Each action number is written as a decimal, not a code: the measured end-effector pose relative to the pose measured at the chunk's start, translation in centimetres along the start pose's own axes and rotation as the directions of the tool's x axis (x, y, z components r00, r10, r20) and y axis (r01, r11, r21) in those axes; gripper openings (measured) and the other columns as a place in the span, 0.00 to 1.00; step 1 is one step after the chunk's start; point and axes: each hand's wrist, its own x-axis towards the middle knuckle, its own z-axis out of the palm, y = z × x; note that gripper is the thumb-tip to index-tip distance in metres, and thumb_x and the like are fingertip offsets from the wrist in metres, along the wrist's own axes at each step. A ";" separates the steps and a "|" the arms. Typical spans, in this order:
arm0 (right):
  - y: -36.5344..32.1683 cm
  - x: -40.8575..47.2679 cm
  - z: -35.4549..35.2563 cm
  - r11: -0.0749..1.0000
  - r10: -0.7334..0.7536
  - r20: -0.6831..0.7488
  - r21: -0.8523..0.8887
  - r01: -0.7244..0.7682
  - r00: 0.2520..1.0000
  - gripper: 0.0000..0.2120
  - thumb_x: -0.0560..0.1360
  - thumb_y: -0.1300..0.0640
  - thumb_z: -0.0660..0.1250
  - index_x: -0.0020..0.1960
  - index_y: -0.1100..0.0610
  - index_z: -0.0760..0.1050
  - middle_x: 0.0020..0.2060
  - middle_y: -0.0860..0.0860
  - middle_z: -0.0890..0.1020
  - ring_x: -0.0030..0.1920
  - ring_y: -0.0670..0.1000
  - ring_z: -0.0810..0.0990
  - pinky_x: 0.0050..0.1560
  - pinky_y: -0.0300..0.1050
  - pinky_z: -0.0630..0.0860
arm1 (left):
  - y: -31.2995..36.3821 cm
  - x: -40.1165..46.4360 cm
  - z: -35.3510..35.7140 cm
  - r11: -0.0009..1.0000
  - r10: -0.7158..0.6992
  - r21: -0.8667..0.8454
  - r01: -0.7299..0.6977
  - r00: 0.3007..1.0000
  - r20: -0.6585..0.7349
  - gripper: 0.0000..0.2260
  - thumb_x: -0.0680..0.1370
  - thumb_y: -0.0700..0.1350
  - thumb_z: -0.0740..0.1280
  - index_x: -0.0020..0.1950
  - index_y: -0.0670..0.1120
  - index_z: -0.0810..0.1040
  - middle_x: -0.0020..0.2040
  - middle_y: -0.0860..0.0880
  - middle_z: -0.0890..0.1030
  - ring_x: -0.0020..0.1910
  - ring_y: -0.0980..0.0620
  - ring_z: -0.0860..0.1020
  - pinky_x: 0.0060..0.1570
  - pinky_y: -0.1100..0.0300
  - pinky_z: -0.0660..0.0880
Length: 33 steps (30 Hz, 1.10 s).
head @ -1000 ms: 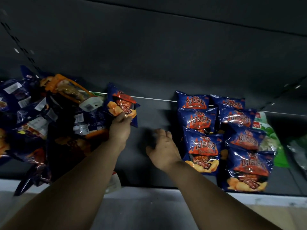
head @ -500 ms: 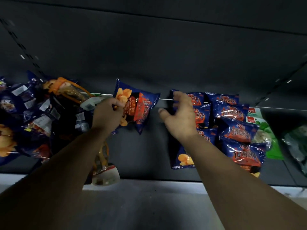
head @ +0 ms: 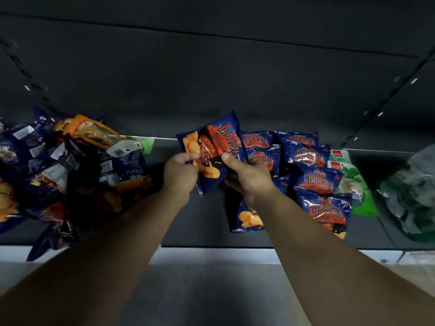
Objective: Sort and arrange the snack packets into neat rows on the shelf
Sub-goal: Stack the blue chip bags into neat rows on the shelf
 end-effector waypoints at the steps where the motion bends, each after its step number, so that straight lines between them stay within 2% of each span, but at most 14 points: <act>1: -0.1 0.0 -0.3 1.000 0.000 -0.012 -0.012 0.000 1.000 0.14 0.71 0.60 0.74 0.45 0.52 0.68 0.42 0.51 0.80 0.39 0.49 0.79 0.45 0.46 0.80 | -0.1 -0.1 -0.1 1.000 0.010 0.008 -0.011 1.000 0.024 0.18 0.75 0.26 0.58 0.41 0.49 0.74 0.45 0.46 0.79 0.41 0.51 0.78 0.42 0.60 0.77; 4: -0.5 0.0 -1.2 0.999 -0.018 -0.002 -0.049 0.018 1.000 0.14 0.71 0.61 0.73 0.43 0.52 0.67 0.39 0.50 0.79 0.36 0.49 0.77 0.48 0.49 0.80 | 0.1 -0.7 -0.3 0.996 0.043 0.069 -0.047 0.997 0.064 0.17 0.75 0.26 0.58 0.41 0.49 0.74 0.44 0.47 0.78 0.38 0.54 0.76 0.33 0.66 0.72; 8: -0.5 0.0 -2.4 0.964 -0.041 0.055 -0.259 0.054 0.998 0.13 0.70 0.61 0.74 0.51 0.55 0.73 0.47 0.52 0.81 0.42 0.51 0.81 0.41 0.44 0.79 | -0.2 -0.8 -1.1 0.988 0.065 0.135 -0.070 0.997 0.043 0.16 0.75 0.26 0.58 0.44 0.45 0.75 0.50 0.45 0.78 0.48 0.50 0.76 0.43 0.61 0.74; 10: -0.5 -0.1 -2.8 0.951 -0.030 0.075 -0.303 0.052 0.997 0.11 0.71 0.61 0.74 0.47 0.55 0.73 0.47 0.53 0.82 0.46 0.53 0.81 0.42 0.44 0.79 | -0.5 -0.8 -1.2 0.981 0.071 0.174 -0.080 0.996 0.058 0.15 0.76 0.26 0.57 0.48 0.44 0.75 0.50 0.45 0.78 0.49 0.49 0.76 0.41 0.62 0.73; 12: -0.5 -0.2 -3.0 0.948 -0.008 0.085 -0.315 0.035 0.996 0.10 0.71 0.61 0.74 0.48 0.55 0.74 0.49 0.53 0.82 0.47 0.53 0.82 0.45 0.46 0.80 | -0.8 -0.5 -1.2 0.976 0.055 0.206 -0.068 0.996 0.069 0.14 0.76 0.26 0.58 0.45 0.45 0.74 0.49 0.46 0.77 0.47 0.49 0.75 0.39 0.63 0.72; 14: -0.6 -0.2 -3.5 0.940 0.003 0.064 -0.339 0.018 0.998 0.18 0.71 0.61 0.74 0.59 0.59 0.73 0.54 0.54 0.81 0.48 0.53 0.82 0.44 0.46 0.80 | -1.1 0.1 -1.1 0.957 0.032 0.285 -0.054 0.996 0.081 0.12 0.75 0.30 0.61 0.42 0.47 0.72 0.48 0.46 0.78 0.47 0.49 0.74 0.41 0.59 0.73; 16: -1.0 -0.3 -4.2 0.924 -0.005 0.034 -0.381 0.018 0.999 0.20 0.71 0.63 0.73 0.61 0.59 0.73 0.54 0.55 0.81 0.48 0.53 0.81 0.46 0.47 0.80 | -1.2 0.4 -1.2 0.882 0.096 0.456 -0.118 0.993 0.071 0.09 0.72 0.36 0.67 0.48 0.46 0.72 0.52 0.44 0.77 0.49 0.46 0.75 0.49 0.54 0.73; 19: -1.6 -0.8 -5.8 0.907 0.040 0.076 -0.420 -0.005 0.996 0.17 0.71 0.66 0.72 0.56 0.56 0.71 0.50 0.53 0.80 0.44 0.50 0.80 0.40 0.43 0.80 | -0.8 0.2 -1.4 0.793 0.307 0.523 -0.311 0.947 0.097 0.26 0.71 0.40 0.71 0.67 0.45 0.68 0.65 0.43 0.70 0.62 0.44 0.72 0.62 0.56 0.67; 21: -1.7 -1.0 -6.5 0.876 0.110 0.101 -0.480 -0.048 0.989 0.19 0.71 0.66 0.72 0.57 0.56 0.70 0.53 0.52 0.79 0.48 0.51 0.80 0.40 0.41 0.79 | -0.3 -0.4 -1.3 0.824 0.226 0.446 -0.350 0.924 0.308 0.34 0.71 0.41 0.73 0.74 0.48 0.61 0.68 0.46 0.69 0.63 0.47 0.72 0.58 0.60 0.68; 23: -1.6 -1.2 -6.8 0.818 0.170 0.101 -0.569 -0.084 0.980 0.27 0.70 0.64 0.74 0.66 0.60 0.70 0.59 0.54 0.79 0.54 0.53 0.80 0.44 0.44 0.80 | -0.2 -1.2 -1.0 0.924 0.001 0.325 -0.200 0.852 0.523 0.40 0.65 0.44 0.78 0.73 0.50 0.62 0.65 0.46 0.74 0.54 0.44 0.79 0.47 0.54 0.78; 25: -1.9 -1.6 -7.4 0.771 0.201 0.090 -0.628 -0.101 0.975 0.32 0.69 0.64 0.74 0.70 0.60 0.67 0.61 0.54 0.77 0.56 0.53 0.79 0.50 0.46 0.79 | -0.6 -2.1 -0.5 0.940 -0.116 0.323 -0.104 0.796 0.594 0.30 0.66 0.42 0.77 0.65 0.48 0.70 0.56 0.44 0.80 0.44 0.43 0.83 0.35 0.50 0.82; 26: -2.0 -1.9 -7.9 0.744 0.203 0.087 -0.661 -0.096 0.975 0.32 0.70 0.64 0.74 0.71 0.60 0.66 0.60 0.52 0.77 0.55 0.52 0.78 0.52 0.46 0.78 | -1.1 -2.6 -0.1 0.937 -0.143 0.339 -0.081 0.797 0.586 0.25 0.68 0.39 0.75 0.62 0.47 0.72 0.52 0.43 0.82 0.42 0.42 0.84 0.35 0.49 0.82; 30: -2.3 -2.3 -10.2 0.462 0.049 0.048 -0.886 0.020 0.998 0.29 0.70 0.58 0.74 0.68 0.59 0.69 0.60 0.53 0.77 0.55 0.51 0.76 0.52 0.40 0.72 | -3.7 -4.6 2.9 0.967 -0.154 0.254 0.006 0.809 0.568 0.16 0.70 0.36 0.74 0.55 0.48 0.76 0.54 0.42 0.82 0.46 0.43 0.82 0.48 0.46 0.80; 33: -2.2 -2.1 -11.3 0.261 -0.101 -0.021 -0.965 0.006 0.995 0.31 0.70 0.53 0.74 0.70 0.55 0.66 0.63 0.56 0.73 0.60 0.56 0.75 0.54 0.43 0.72 | -6.0 -5.4 4.9 0.982 -0.143 0.179 0.060 0.853 0.501 0.16 0.70 0.39 0.74 0.54 0.50 0.76 0.53 0.45 0.83 0.51 0.43 0.81 0.57 0.43 0.76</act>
